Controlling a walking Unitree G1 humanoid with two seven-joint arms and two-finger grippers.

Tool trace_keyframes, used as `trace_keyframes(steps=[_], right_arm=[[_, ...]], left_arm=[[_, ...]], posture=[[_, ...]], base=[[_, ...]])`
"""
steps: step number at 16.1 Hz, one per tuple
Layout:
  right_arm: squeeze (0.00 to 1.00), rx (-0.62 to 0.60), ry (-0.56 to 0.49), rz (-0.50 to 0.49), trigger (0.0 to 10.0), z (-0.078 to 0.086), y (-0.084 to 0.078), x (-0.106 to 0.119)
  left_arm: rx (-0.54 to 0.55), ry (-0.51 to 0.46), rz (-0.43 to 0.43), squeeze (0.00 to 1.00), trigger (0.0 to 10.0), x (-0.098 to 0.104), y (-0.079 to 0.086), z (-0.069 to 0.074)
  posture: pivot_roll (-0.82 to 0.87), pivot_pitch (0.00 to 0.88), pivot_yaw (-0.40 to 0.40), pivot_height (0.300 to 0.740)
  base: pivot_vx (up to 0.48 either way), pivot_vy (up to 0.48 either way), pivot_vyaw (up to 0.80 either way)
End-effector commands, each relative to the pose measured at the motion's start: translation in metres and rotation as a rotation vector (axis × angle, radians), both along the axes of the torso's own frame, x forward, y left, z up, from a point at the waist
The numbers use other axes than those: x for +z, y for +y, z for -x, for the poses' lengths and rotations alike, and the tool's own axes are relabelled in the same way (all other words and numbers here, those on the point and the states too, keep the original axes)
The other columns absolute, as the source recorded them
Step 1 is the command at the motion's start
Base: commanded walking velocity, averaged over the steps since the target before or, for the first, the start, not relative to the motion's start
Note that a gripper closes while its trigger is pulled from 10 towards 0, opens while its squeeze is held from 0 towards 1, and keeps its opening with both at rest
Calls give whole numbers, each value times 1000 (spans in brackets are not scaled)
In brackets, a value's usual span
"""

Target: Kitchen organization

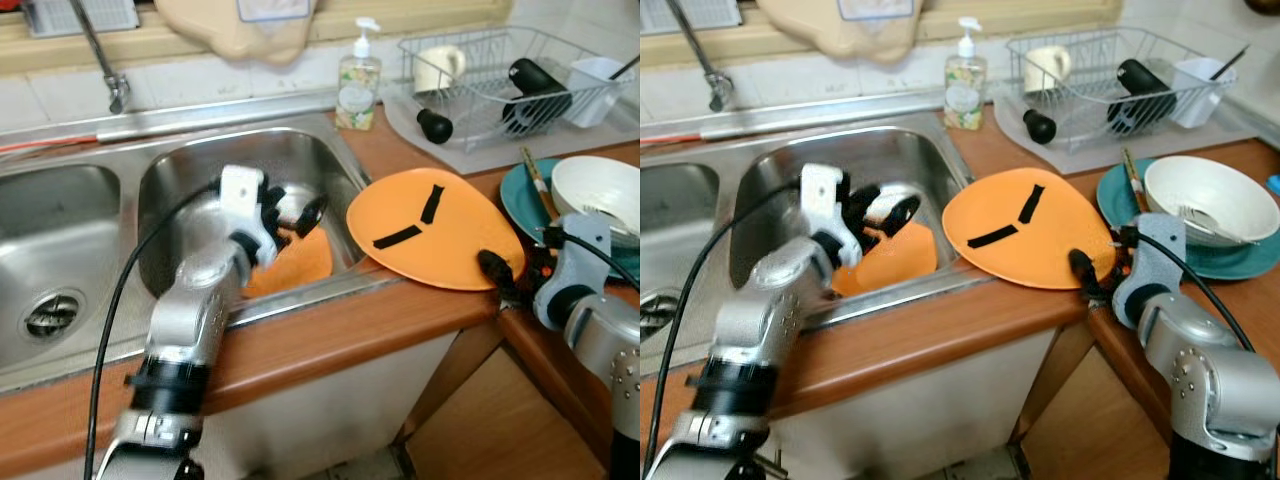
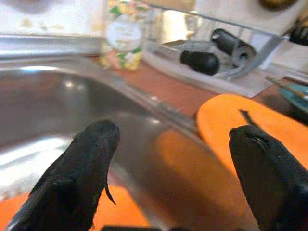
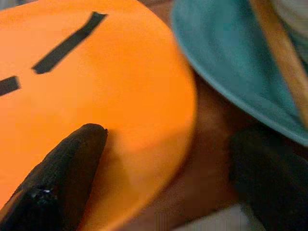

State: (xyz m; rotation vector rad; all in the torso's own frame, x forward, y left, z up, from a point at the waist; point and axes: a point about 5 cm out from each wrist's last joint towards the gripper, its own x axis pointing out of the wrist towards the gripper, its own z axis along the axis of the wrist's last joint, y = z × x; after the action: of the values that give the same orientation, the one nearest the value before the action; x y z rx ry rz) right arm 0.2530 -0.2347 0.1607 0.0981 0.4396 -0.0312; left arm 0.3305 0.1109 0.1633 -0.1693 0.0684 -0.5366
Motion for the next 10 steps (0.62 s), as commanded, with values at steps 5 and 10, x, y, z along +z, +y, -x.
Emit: trace_keyframes(steps=[5,10], right_arm=[[0,25,25,-85,10000,-6,10,-4],[0,119,9,-128,10000,-16,30,-4]], left_arm=[[-29,77,27,0,10000,-7,-6,-13],[-24,184,156,0,10000,-15,-7,-26]], posture=[[-208,0,45,740],[-201,0,39,740]], base=[[0,0,0],[0,0,0]])
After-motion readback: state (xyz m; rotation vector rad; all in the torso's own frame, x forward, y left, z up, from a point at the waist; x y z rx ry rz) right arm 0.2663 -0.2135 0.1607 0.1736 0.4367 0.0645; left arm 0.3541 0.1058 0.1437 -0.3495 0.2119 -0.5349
